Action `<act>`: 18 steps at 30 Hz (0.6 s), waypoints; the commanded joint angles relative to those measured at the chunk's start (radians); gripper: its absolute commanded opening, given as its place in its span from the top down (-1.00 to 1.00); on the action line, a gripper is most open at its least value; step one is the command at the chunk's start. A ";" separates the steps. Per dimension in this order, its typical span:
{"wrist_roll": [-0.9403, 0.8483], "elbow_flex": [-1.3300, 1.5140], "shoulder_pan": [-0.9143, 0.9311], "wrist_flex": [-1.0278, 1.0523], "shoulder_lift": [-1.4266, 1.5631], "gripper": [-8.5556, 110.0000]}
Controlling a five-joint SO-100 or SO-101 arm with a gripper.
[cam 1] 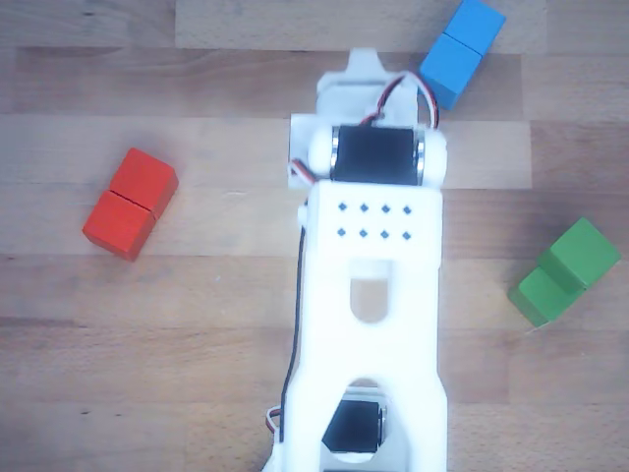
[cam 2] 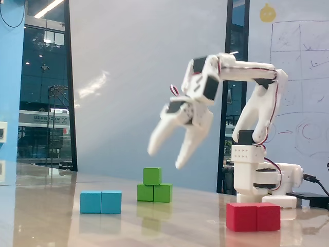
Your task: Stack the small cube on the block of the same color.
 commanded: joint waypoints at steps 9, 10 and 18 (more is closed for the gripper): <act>-0.003 0.526 0.002 -0.129 0.551 0.73; -0.003 0.560 0.003 -0.127 0.595 0.74; -0.005 0.732 0.005 -0.095 0.876 0.86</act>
